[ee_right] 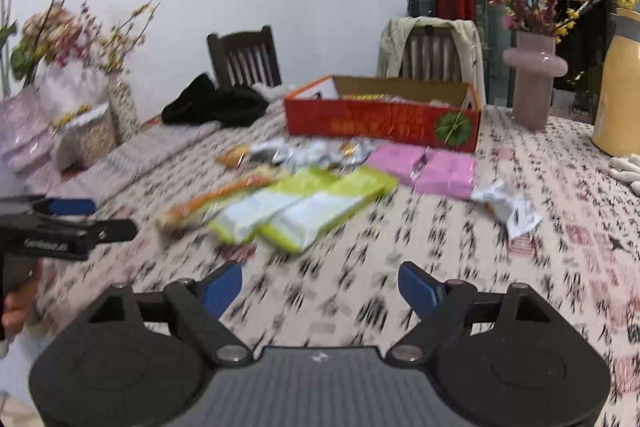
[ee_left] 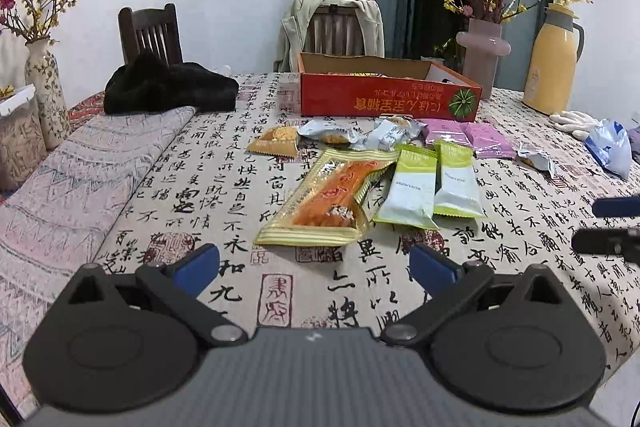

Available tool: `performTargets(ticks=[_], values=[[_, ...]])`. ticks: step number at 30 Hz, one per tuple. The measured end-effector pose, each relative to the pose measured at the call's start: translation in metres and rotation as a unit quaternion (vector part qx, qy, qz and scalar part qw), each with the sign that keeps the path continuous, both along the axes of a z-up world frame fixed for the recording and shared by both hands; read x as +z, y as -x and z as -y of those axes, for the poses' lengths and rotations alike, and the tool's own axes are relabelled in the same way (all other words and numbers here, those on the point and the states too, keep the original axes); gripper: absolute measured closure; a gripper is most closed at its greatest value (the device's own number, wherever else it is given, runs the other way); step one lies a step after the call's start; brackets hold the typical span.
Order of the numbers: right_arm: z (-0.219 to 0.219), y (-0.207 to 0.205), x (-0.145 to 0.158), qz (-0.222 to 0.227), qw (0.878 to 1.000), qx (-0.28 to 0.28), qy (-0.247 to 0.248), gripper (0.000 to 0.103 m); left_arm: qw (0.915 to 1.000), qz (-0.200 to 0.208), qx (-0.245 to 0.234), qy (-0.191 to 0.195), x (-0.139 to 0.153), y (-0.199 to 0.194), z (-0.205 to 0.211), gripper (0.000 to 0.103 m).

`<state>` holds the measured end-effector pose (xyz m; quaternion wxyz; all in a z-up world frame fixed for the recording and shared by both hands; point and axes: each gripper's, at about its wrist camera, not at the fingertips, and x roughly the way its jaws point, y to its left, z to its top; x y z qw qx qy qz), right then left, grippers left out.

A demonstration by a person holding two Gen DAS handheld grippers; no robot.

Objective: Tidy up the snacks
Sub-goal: 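Move both tools back from the box to the snack pile, then lower the left tool onto the orange sausage packet and close on it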

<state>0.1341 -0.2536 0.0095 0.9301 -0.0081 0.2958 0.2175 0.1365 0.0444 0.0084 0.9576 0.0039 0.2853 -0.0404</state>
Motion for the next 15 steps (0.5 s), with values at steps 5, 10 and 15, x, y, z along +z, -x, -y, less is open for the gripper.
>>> performTargets(ticks=[5, 10, 15], values=[[0.003, 0.006, 0.004, 0.005, 1.000, -0.012, 0.005, 0.017, 1.0000, 0.002, 0.006, 0.003, -0.001, -0.001, -0.003, 0.000], [0.002, 0.001, 0.002, 0.003, 1.000, -0.015, 0.007, 0.016, 0.9998, -0.014, 0.003, 0.015, -0.007, -0.015, 0.002, 0.002], [0.000, -0.011, -0.008, -0.014, 1.000, -0.021, 0.014, 0.016, 0.9987, -0.037, 0.001, 0.033, -0.016, -0.042, 0.013, 0.014]])
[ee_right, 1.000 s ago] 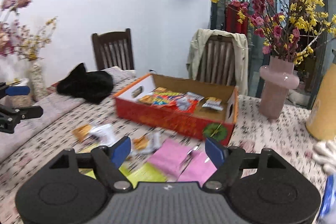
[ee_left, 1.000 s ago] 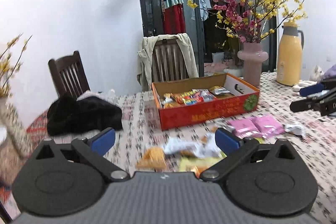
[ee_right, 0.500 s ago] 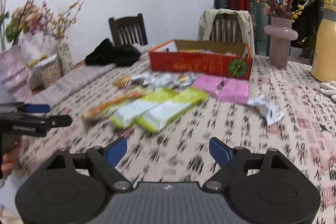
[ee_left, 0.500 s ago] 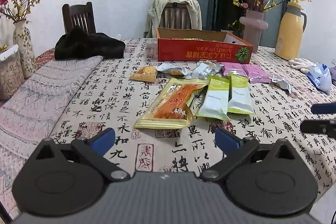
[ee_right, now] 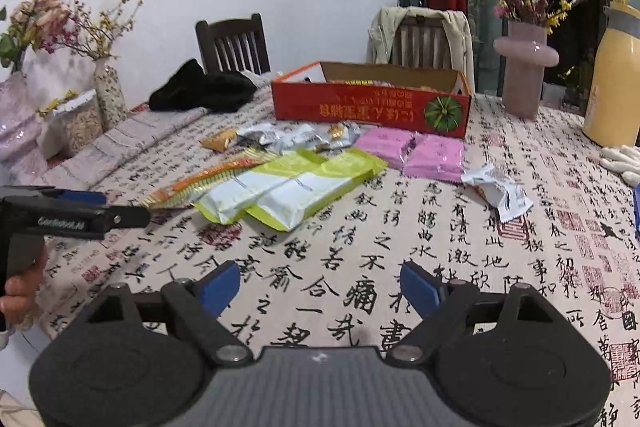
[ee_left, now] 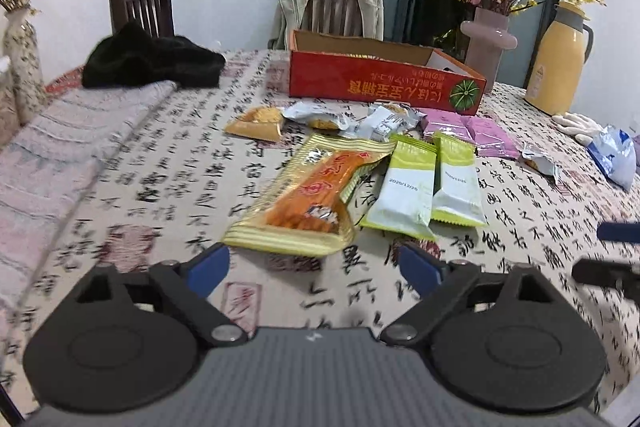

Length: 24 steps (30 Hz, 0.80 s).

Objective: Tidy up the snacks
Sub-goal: 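Lower the left tool onto the orange sausage packet and close on it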

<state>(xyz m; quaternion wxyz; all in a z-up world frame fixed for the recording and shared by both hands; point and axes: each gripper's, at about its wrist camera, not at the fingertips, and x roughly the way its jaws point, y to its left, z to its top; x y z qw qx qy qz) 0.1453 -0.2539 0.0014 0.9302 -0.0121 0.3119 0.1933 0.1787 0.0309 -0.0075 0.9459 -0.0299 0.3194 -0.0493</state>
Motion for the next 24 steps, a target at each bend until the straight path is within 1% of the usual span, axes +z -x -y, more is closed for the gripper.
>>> performTargets(ticks=[2, 4, 7, 9, 11, 12, 15, 18, 20, 22, 23, 24], values=[[0.000, -0.003, -0.002, -0.004, 1.000, 0.001, -0.001, 0.016, 1.0000, -0.005, 0.002, 0.007, -0.004, -0.011, 0.003, 0.020], [-0.001, -0.007, -0.003, -0.007, 1.000, 0.000, 0.003, 0.016, 0.9999, -0.007, 0.013, 0.001, -0.007, -0.020, 0.002, 0.030], [-0.004, -0.014, -0.002, -0.009, 1.000, 0.001, 0.009, 0.016, 0.9986, 0.007, 0.035, -0.040, -0.013, -0.025, -0.013, 0.031], [-0.009, -0.019, -0.001, -0.008, 1.000, 0.004, 0.014, 0.016, 0.9959, 0.010, 0.068, -0.059, -0.016, -0.029, -0.034, 0.031], [-0.016, -0.027, 0.000, -0.009, 1.000, 0.010, 0.017, 0.016, 0.9944, 0.008, 0.092, -0.051, -0.016, -0.032, -0.057, 0.035], [-0.022, -0.033, 0.000, -0.011, 1.000, 0.016, 0.016, 0.016, 0.9943, 0.010, 0.096, -0.045, -0.016, -0.033, -0.065, 0.035], [-0.045, -0.048, 0.002, -0.011, 0.999, 0.044, 0.024, 0.016, 0.9977, 0.023, 0.051, -0.039, -0.012, -0.032, -0.074, 0.033], [-0.077, -0.069, 0.009, 0.004, 0.995, 0.091, 0.040, 0.017, 0.9990, 0.029, 0.010, -0.032, -0.011, -0.034, -0.073, 0.033], [-0.098, -0.084, 0.014, 0.015, 0.992, 0.114, 0.055, 0.018, 0.9995, 0.021, 0.005, -0.024, -0.012, -0.037, -0.071, 0.035], [-0.119, -0.103, 0.016, 0.021, 0.988, 0.136, 0.071, 0.018, 0.9997, 0.016, 0.007, -0.017, -0.015, -0.042, -0.072, 0.041], [-0.128, -0.113, 0.014, 0.018, 0.986, 0.146, 0.077, 0.020, 0.9998, 0.012, 0.012, -0.014, -0.017, -0.045, -0.074, 0.043], [-0.138, -0.125, 0.011, 0.009, 0.985, 0.154, 0.084, 0.024, 0.9998, 0.008, 0.017, -0.010, -0.018, -0.046, -0.076, 0.047]])
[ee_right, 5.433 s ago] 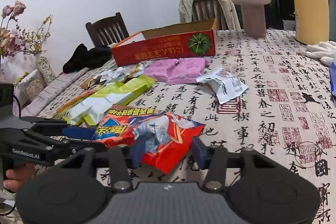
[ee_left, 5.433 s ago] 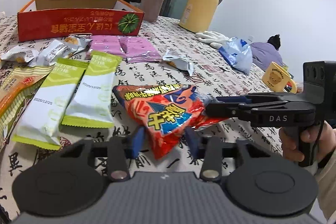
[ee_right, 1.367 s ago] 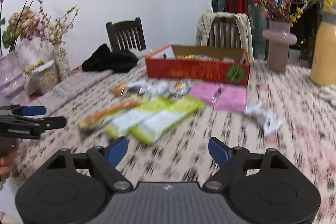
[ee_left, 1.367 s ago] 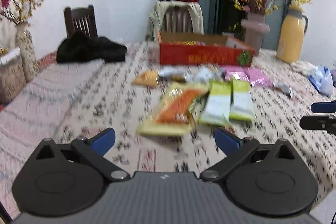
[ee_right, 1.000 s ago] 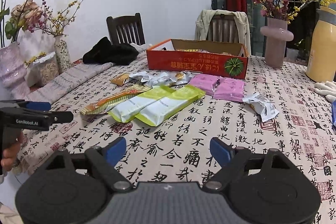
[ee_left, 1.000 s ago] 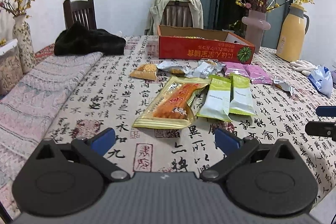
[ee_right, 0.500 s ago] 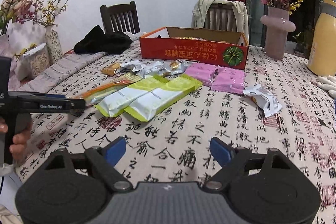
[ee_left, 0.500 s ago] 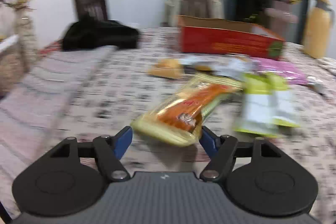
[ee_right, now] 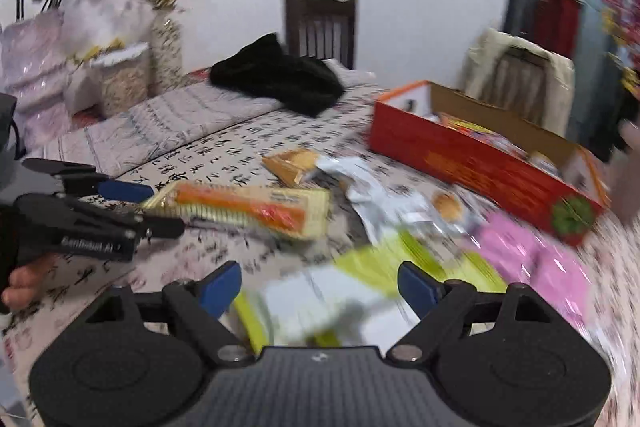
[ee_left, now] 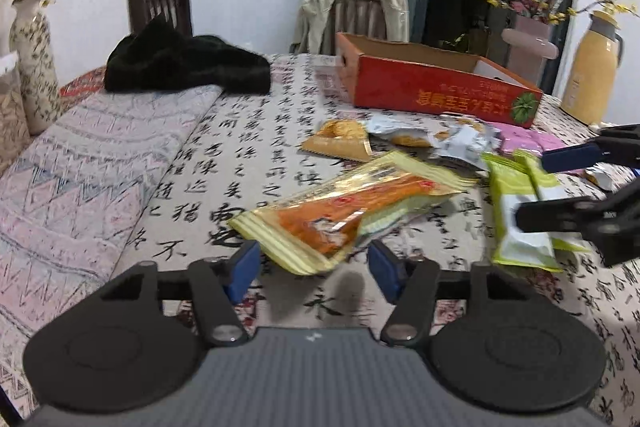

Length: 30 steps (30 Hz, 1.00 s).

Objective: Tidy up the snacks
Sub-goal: 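Lower the left tool onto the orange sausage packet and close on it, then grasp a small white snack packet with the right tool while the left tool holds the sausage packet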

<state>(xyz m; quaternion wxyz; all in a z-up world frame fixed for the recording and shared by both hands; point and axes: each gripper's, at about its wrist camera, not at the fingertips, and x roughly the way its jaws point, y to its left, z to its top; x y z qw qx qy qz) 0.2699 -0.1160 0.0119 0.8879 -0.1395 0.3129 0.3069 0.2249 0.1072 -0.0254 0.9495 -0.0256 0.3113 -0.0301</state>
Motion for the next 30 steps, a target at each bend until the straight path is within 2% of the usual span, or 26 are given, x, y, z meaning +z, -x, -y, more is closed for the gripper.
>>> performTargets(ticks=[3, 6, 8, 9, 10, 15, 16, 18, 19, 21, 24, 27, 29, 30], values=[[-0.019, -0.026, -0.010, -0.029, 0.999, 0.016, 0.010, 0.035, 0.9998, -0.003, 0.004, 0.018, -0.001, -0.004, -0.011, 0.047], [-0.028, -0.042, -0.017, -0.039, 0.999, 0.024, 0.005, 0.036, 0.9999, 0.001, -0.001, 0.013, 0.001, -0.003, -0.013, 0.047], [-0.032, -0.053, -0.020, -0.054, 0.998, 0.028, -0.004, 0.041, 0.9998, 0.003, -0.008, 0.016, 0.001, -0.004, -0.013, 0.053], [-0.033, -0.058, -0.021, -0.062, 0.998, 0.032, -0.008, 0.049, 0.9998, 0.003, -0.011, 0.018, 0.002, -0.006, -0.014, 0.060], [-0.035, -0.061, -0.023, -0.069, 0.997, 0.033, -0.010, 0.053, 0.9998, 0.002, -0.011, 0.018, 0.001, -0.008, -0.015, 0.062], [-0.038, -0.068, -0.029, -0.068, 0.997, 0.028, -0.008, 0.064, 0.9997, -0.001, -0.005, 0.023, 0.000, -0.014, -0.020, 0.071], [-0.037, -0.068, -0.029, -0.067, 0.997, 0.026, -0.009, 0.066, 0.9998, 0.001, -0.007, 0.021, 0.000, -0.013, -0.019, 0.077], [-0.036, -0.067, -0.029, -0.065, 0.998, 0.024, -0.009, 0.070, 0.9997, 0.003, -0.013, 0.018, 0.001, -0.013, -0.016, 0.082], [-0.036, -0.065, -0.028, -0.061, 0.998, 0.022, -0.005, 0.070, 0.9998, 0.006, -0.015, 0.013, 0.003, -0.011, -0.013, 0.090], [-0.037, -0.057, -0.026, -0.048, 0.998, 0.029, 0.002, 0.085, 0.9995, 0.015, -0.028, -0.003, 0.005, -0.007, -0.005, 0.101], [-0.034, -0.043, -0.018, -0.039, 0.998, 0.042, -0.010, 0.086, 0.9985, 0.024, -0.049, 0.008, 0.009, 0.000, 0.003, 0.102], [-0.029, -0.026, -0.012, -0.020, 0.999, 0.038, -0.009, 0.087, 0.9985, 0.026, -0.046, 0.014, 0.013, 0.009, 0.006, 0.100], [-0.023, -0.015, -0.008, -0.018, 0.999, 0.033, -0.012, 0.087, 0.9984, 0.026, -0.046, 0.021, 0.015, 0.016, 0.005, 0.098], [-0.017, -0.007, -0.006, -0.016, 0.999, 0.028, -0.016, 0.088, 0.9983, 0.029, -0.047, 0.019, 0.016, 0.021, 0.005, 0.090]])
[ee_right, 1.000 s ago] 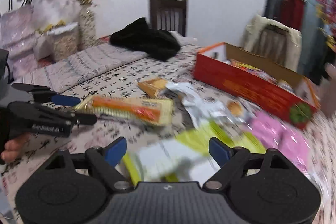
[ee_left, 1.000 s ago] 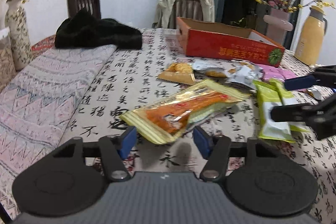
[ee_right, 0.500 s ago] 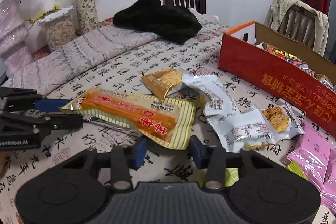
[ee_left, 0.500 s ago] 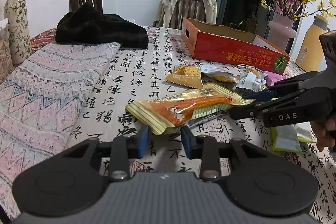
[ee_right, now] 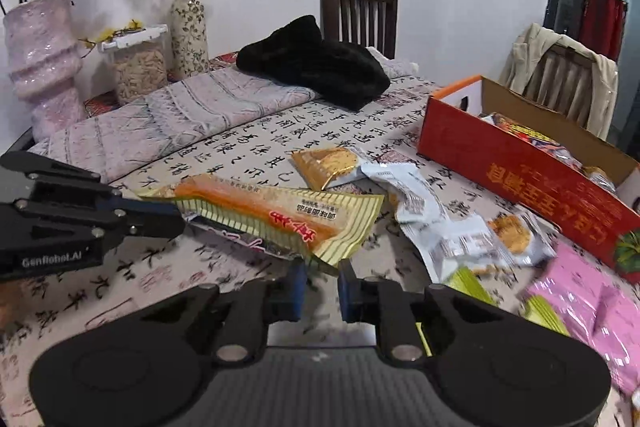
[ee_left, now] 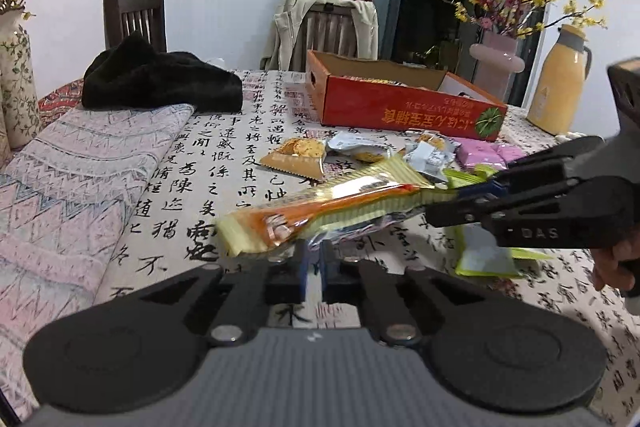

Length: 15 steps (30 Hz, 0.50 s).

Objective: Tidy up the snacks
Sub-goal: 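Grasp a small white snack packet with the right tool while the left tool holds the sausage packet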

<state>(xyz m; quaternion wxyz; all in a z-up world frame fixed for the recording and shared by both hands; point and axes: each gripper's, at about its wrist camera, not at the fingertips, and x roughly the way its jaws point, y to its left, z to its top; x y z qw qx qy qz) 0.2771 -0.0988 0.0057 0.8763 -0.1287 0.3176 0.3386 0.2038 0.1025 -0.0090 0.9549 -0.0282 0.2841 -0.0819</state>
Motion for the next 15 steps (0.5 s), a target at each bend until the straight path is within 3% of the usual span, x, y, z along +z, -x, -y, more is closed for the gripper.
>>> performTargets(ticks=[2, 3, 5, 8, 12, 15], values=[[0.009, 0.013, 0.001, 0.002, 1.000, -0.002, -0.006, 0.089, 0.9999, 0.003, 0.005, -0.011, 0.000, 0.008, 0.002, 0.053], [0.015, 0.020, 0.001, 0.002, 1.000, -0.004, -0.005, 0.101, 0.9998, 0.003, 0.013, -0.018, 0.000, 0.011, 0.004, 0.026], [0.024, 0.030, 0.000, 0.003, 1.000, -0.007, -0.005, 0.103, 0.9994, 0.005, 0.013, -0.031, -0.002, 0.013, 0.009, 0.026], [0.037, 0.042, -0.002, 0.003, 1.000, -0.017, -0.002, 0.103, 0.9998, 0.009, -0.001, -0.020, 0.001, 0.011, 0.012, 0.026], [0.054, 0.050, 0.001, 0.008, 0.999, -0.039, -0.012, 0.101, 0.9996, 0.009, -0.007, 0.026, 0.010, -0.001, 0.007, 0.008], [0.063, 0.050, 0.003, 0.005, 0.998, -0.047, -0.036, 0.091, 0.9991, -0.026, 0.018, 0.030, 0.009, -0.025, 0.008, 0.005]])
